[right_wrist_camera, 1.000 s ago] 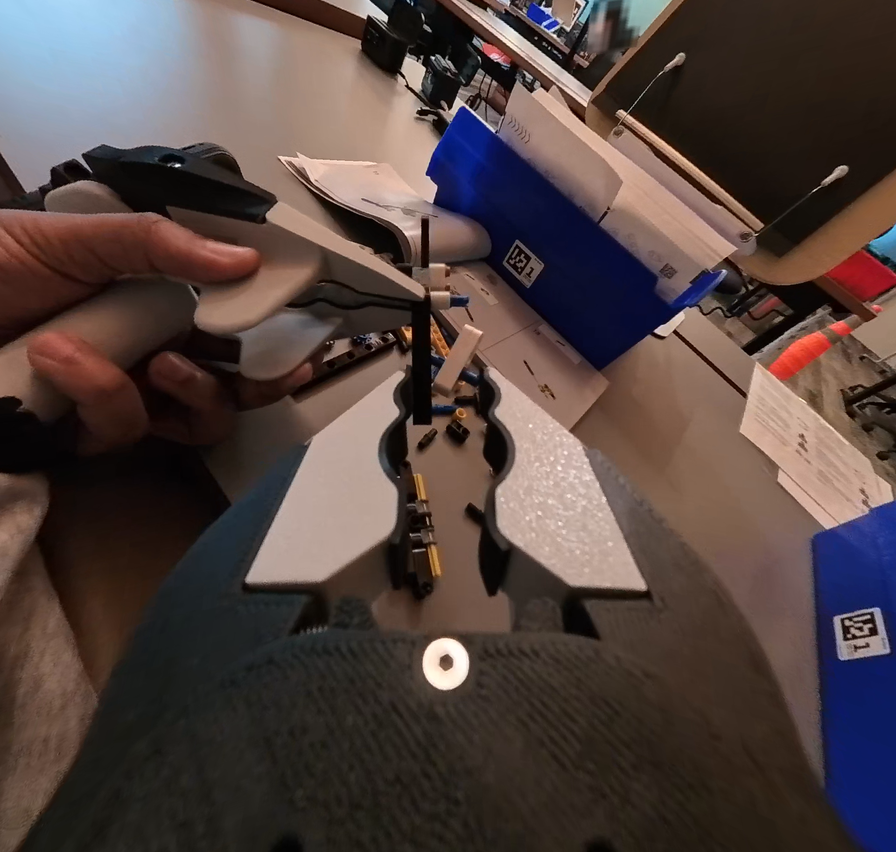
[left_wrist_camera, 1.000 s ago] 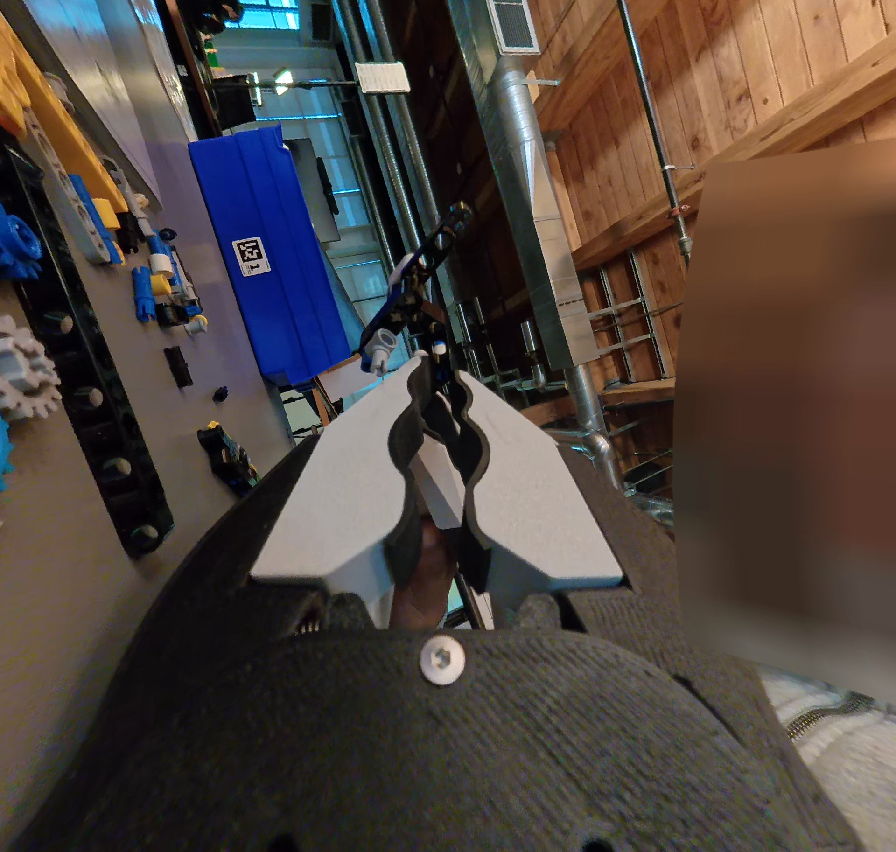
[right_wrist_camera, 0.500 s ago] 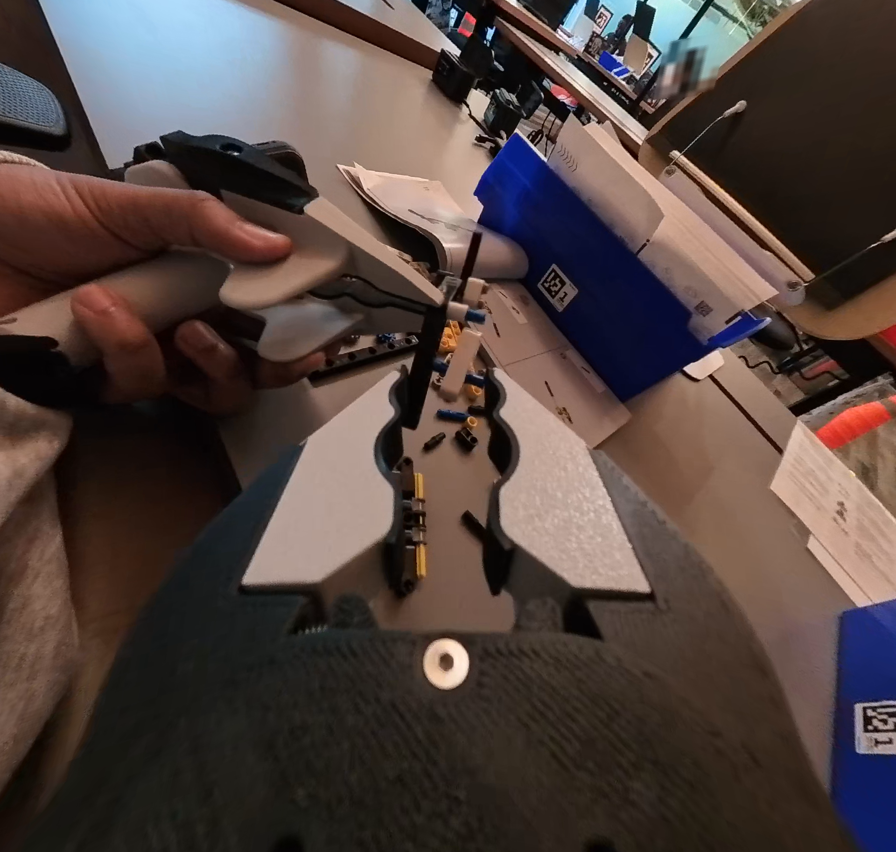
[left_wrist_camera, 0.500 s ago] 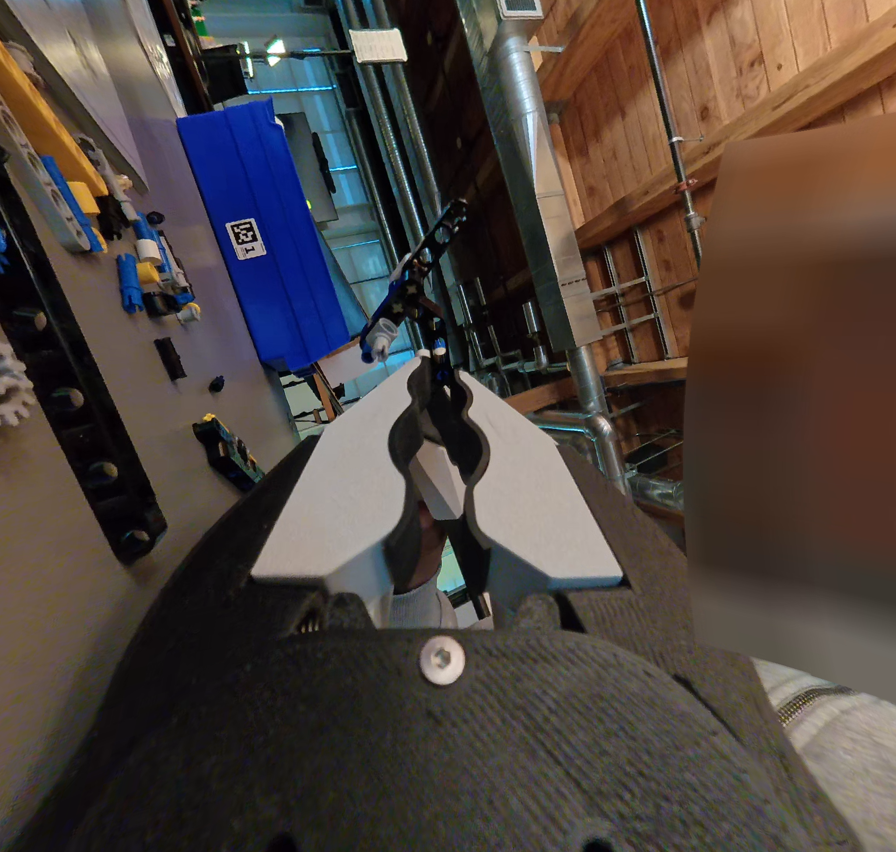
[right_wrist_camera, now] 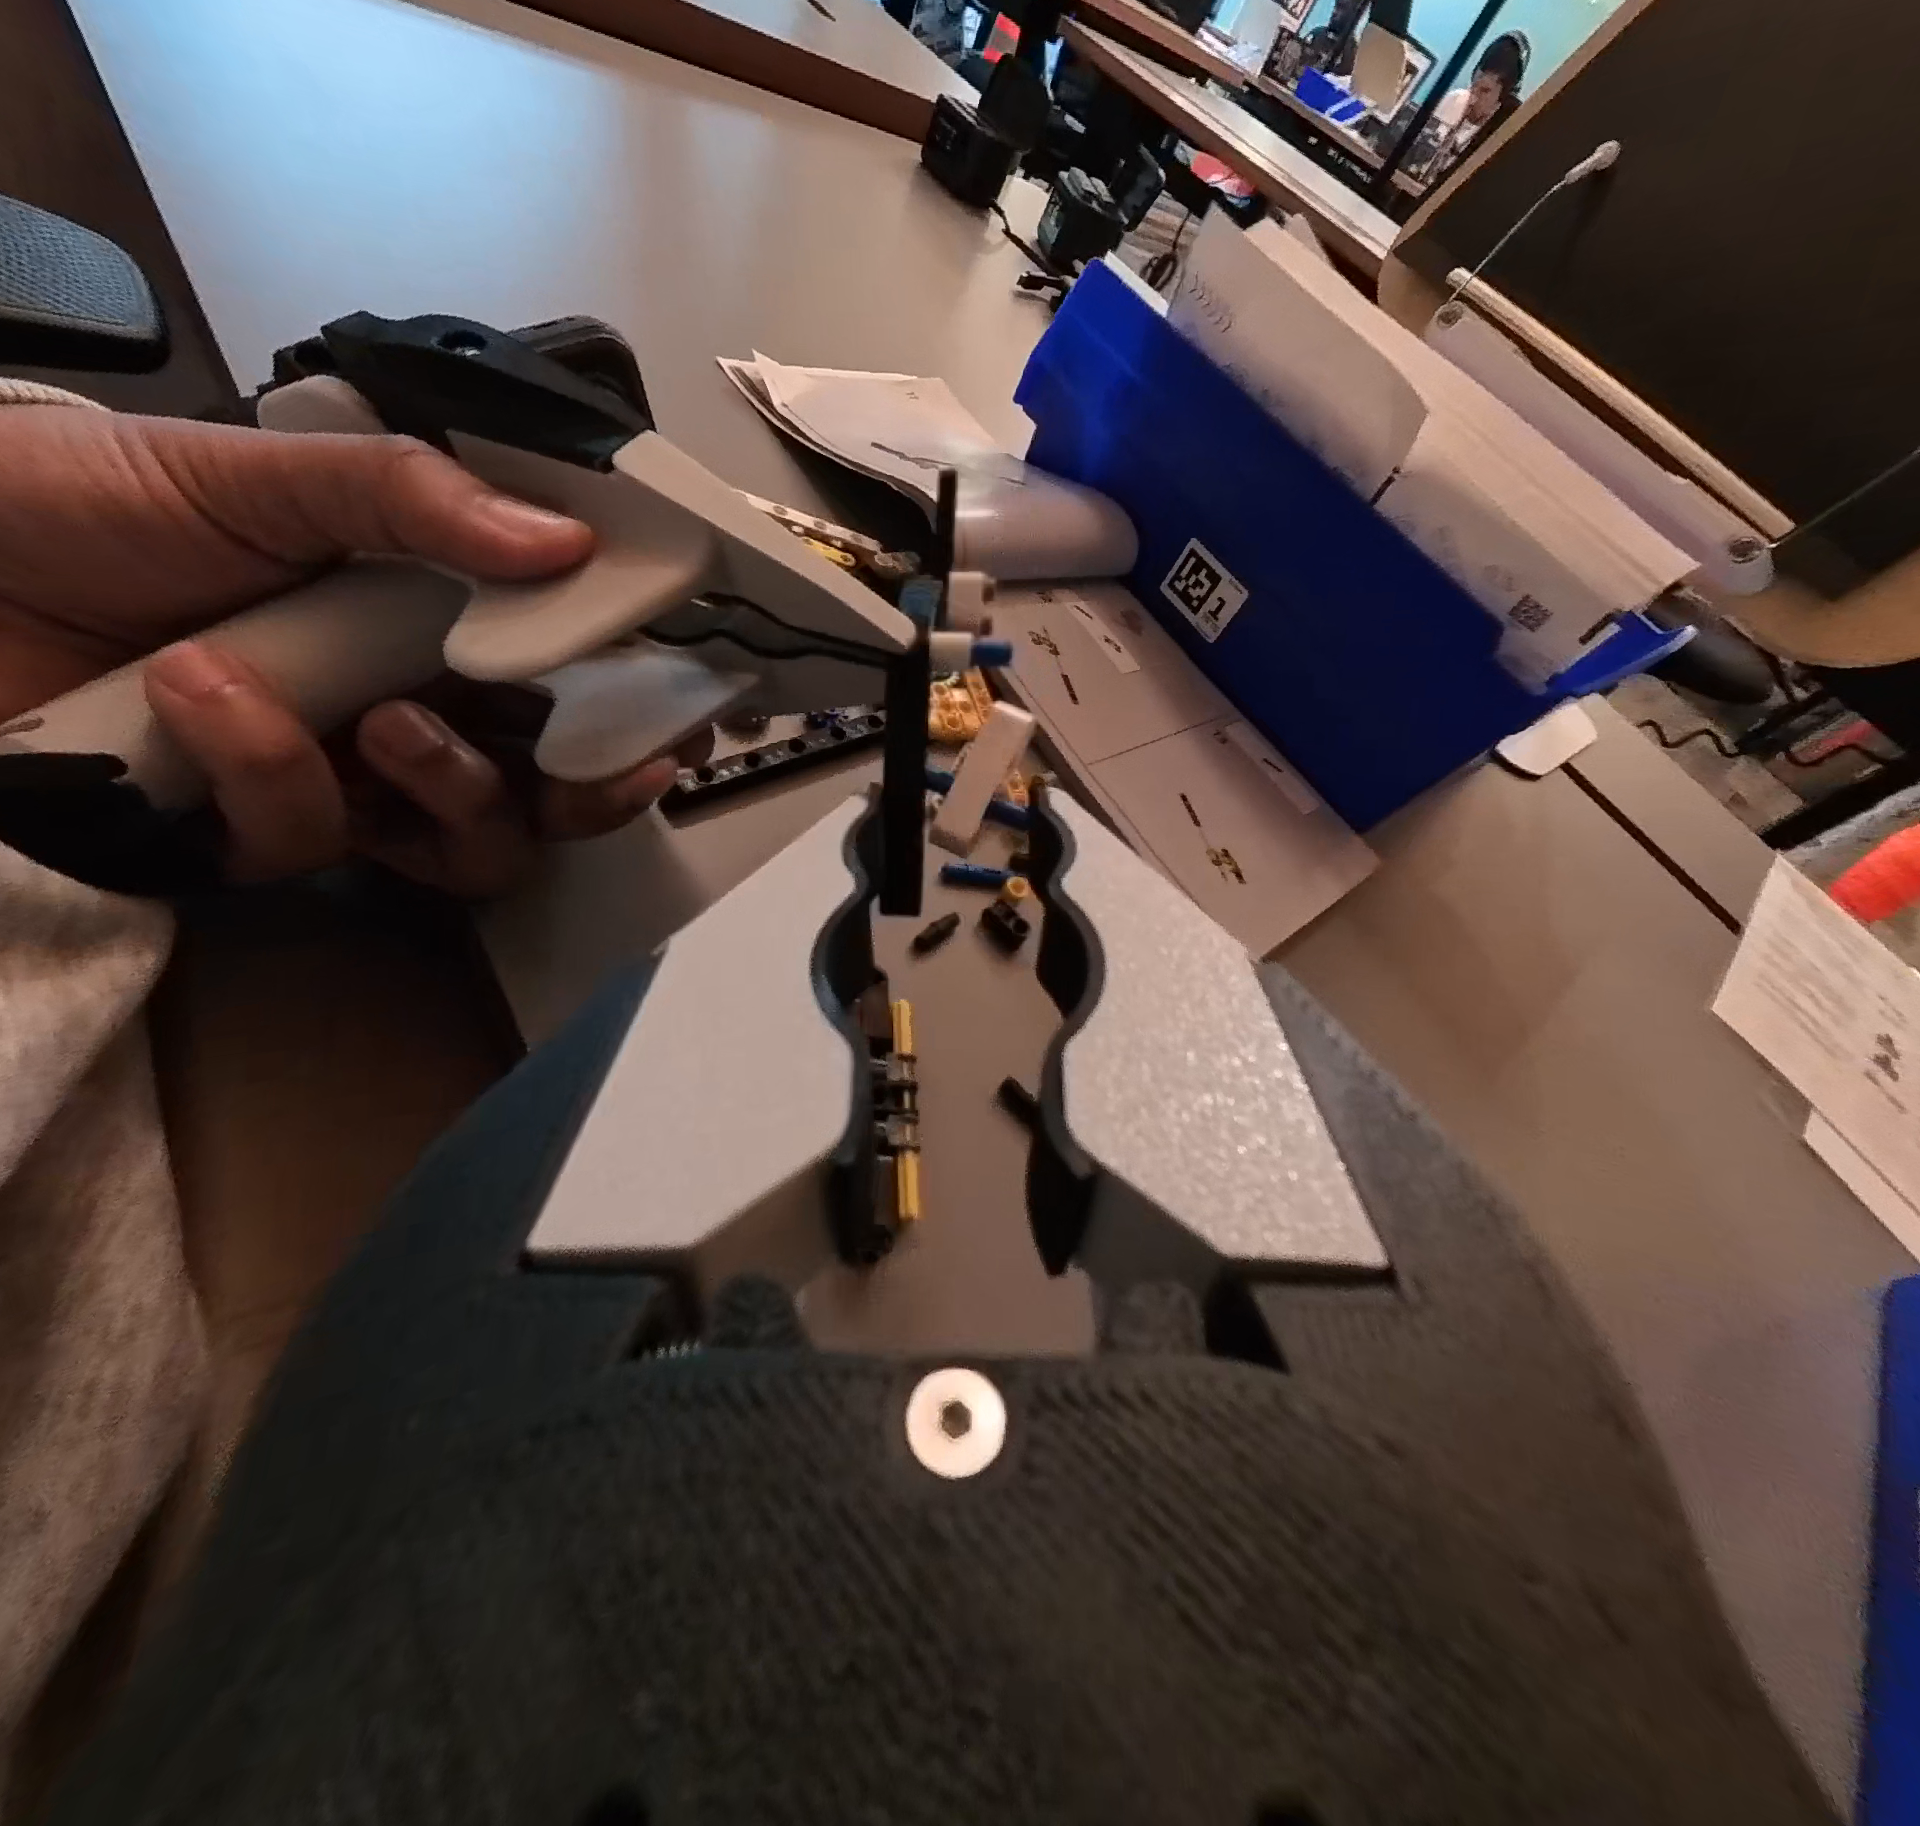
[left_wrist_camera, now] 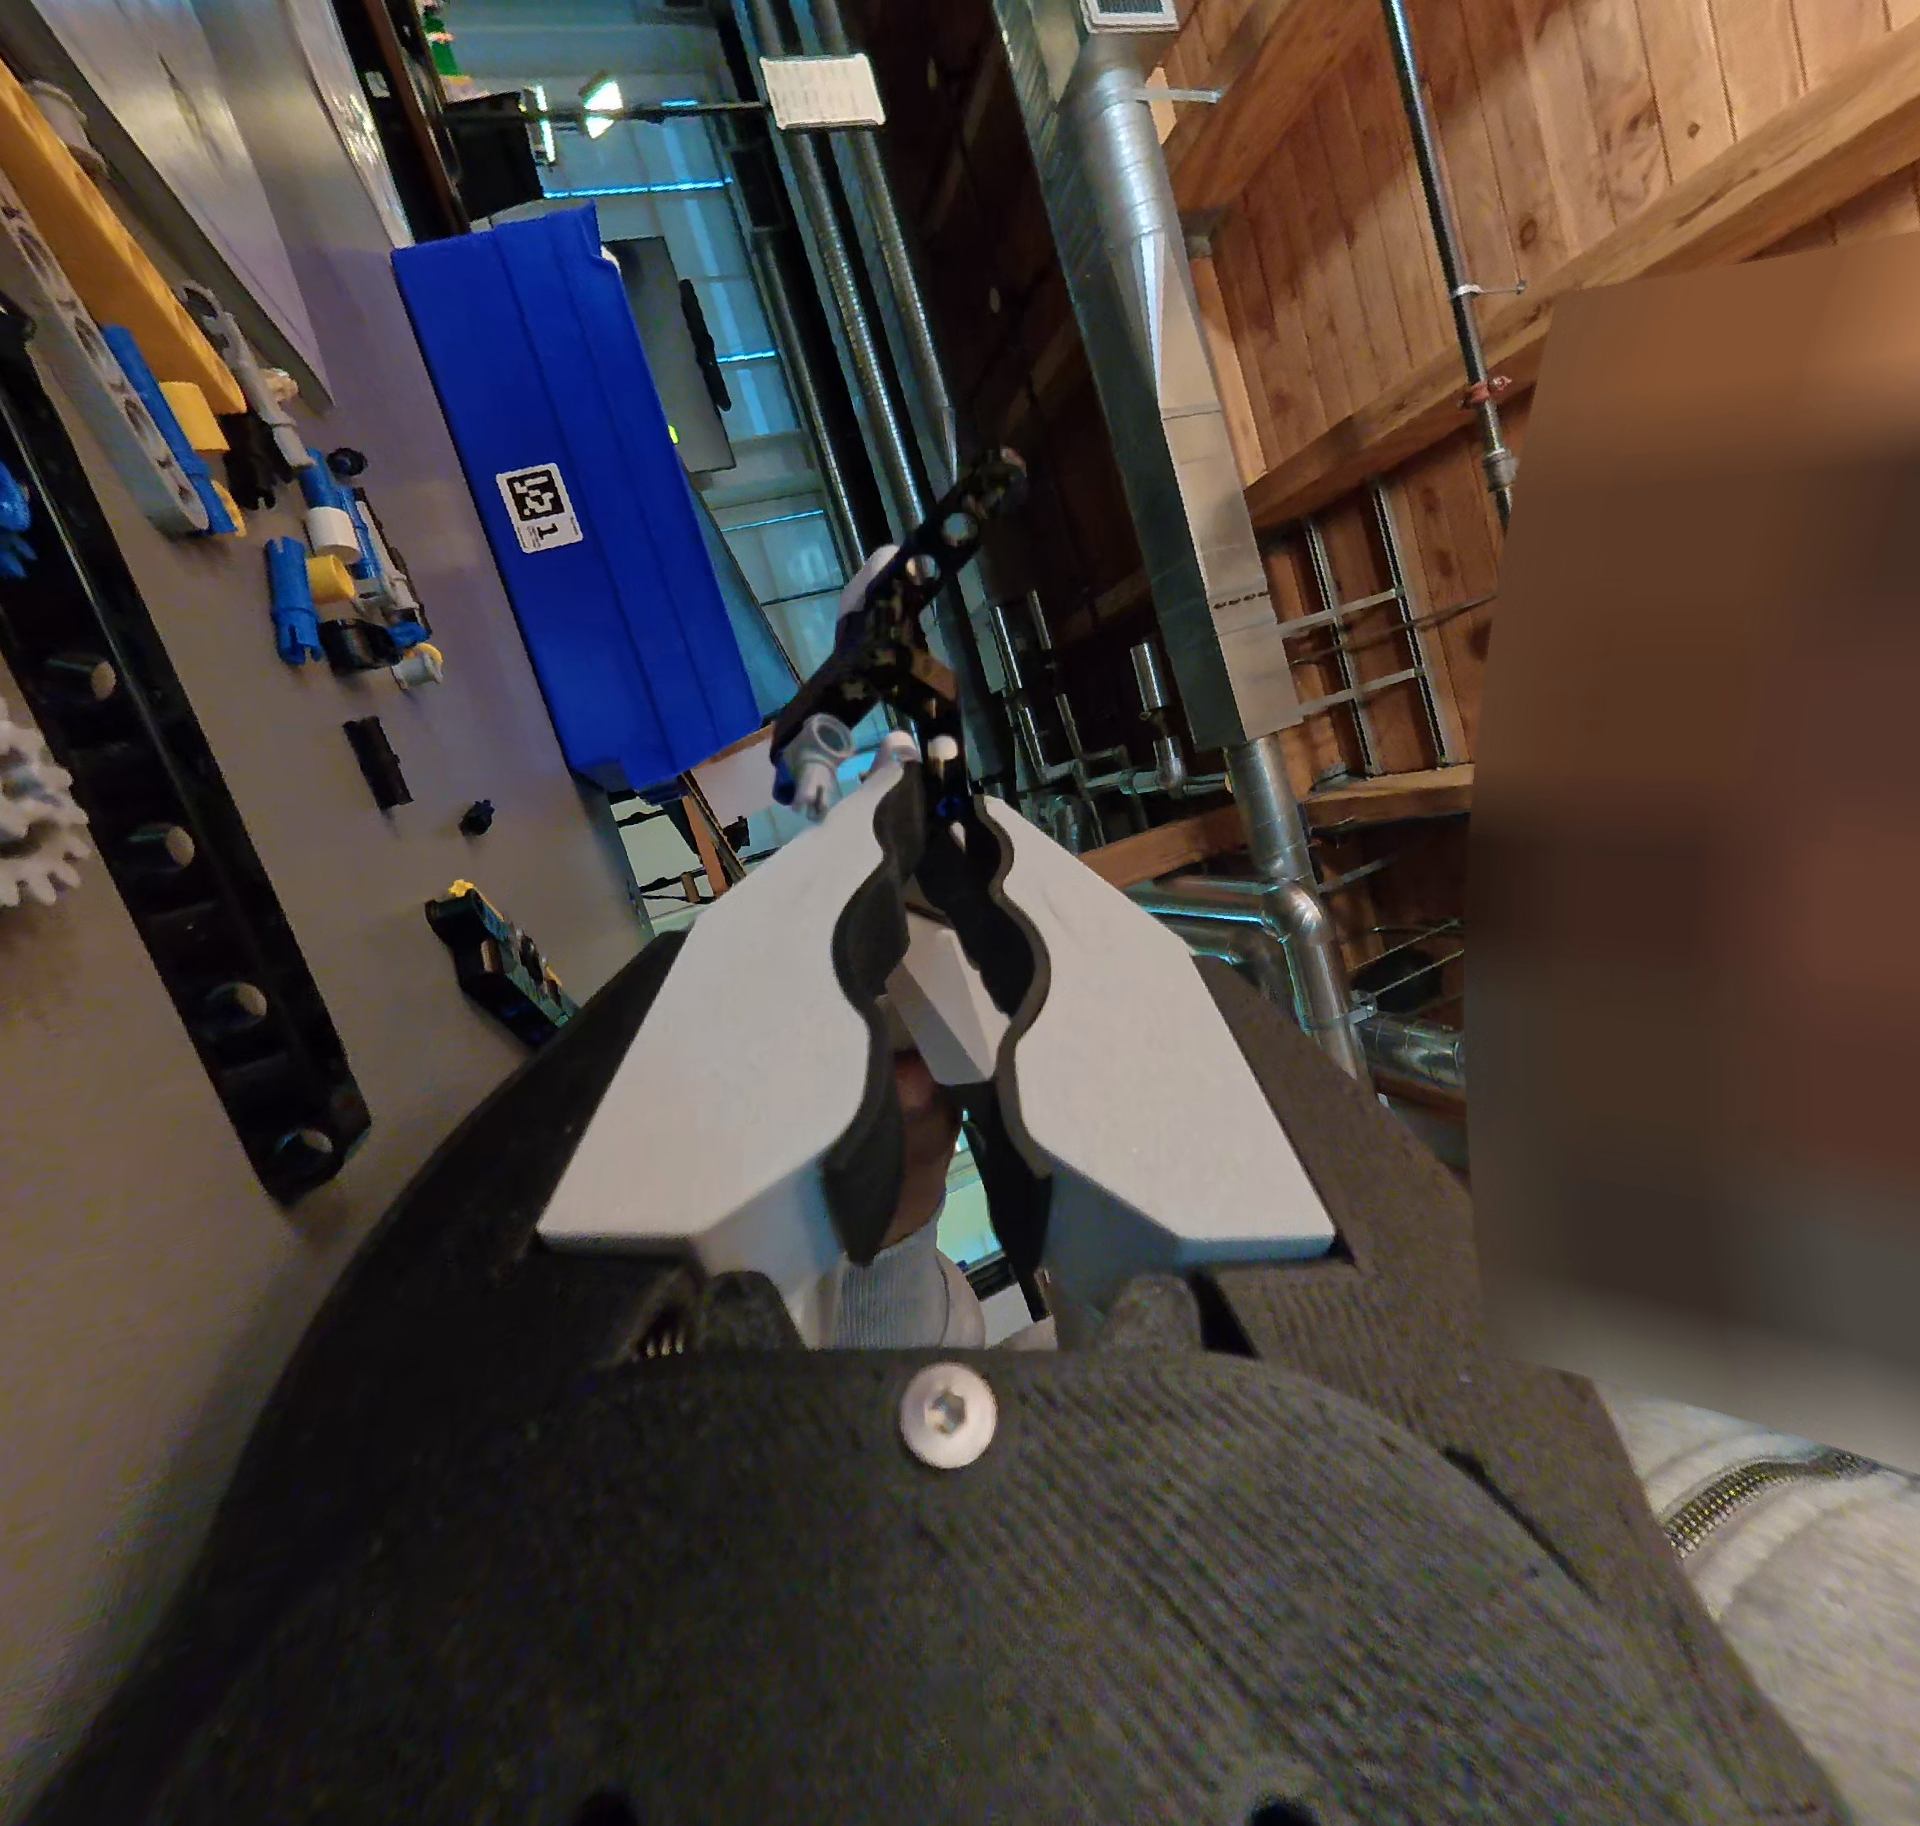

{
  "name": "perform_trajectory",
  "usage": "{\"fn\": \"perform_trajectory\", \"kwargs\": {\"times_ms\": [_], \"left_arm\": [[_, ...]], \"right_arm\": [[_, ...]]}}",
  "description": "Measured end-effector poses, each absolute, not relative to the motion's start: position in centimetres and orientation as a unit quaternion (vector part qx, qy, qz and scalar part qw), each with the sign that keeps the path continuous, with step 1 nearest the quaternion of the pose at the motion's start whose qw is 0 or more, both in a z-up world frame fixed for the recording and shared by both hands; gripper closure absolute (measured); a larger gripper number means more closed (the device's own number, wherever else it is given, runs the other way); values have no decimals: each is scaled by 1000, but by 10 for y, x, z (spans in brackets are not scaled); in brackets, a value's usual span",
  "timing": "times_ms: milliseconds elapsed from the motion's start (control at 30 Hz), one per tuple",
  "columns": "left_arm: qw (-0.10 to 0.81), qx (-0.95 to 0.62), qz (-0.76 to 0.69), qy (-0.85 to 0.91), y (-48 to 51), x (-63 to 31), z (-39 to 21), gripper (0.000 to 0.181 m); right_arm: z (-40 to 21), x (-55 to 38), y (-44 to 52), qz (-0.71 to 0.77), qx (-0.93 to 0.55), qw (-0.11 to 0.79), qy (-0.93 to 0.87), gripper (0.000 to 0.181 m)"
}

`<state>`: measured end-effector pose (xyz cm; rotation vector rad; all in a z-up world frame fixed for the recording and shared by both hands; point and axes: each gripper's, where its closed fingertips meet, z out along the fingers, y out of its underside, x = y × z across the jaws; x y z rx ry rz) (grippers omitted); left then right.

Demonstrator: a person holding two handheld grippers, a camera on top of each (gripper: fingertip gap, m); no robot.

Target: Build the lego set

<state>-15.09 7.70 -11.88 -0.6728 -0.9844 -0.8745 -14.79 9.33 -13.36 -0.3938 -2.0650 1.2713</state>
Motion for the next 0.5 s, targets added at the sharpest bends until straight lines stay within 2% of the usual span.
{"fn": "perform_trajectory", "kwargs": {"times_ms": [500], "left_arm": [[737,-322,-378,-459,76,-154,-121,173]], "right_arm": [[-133,-149,93,496,-169,334,-784,155]]}}
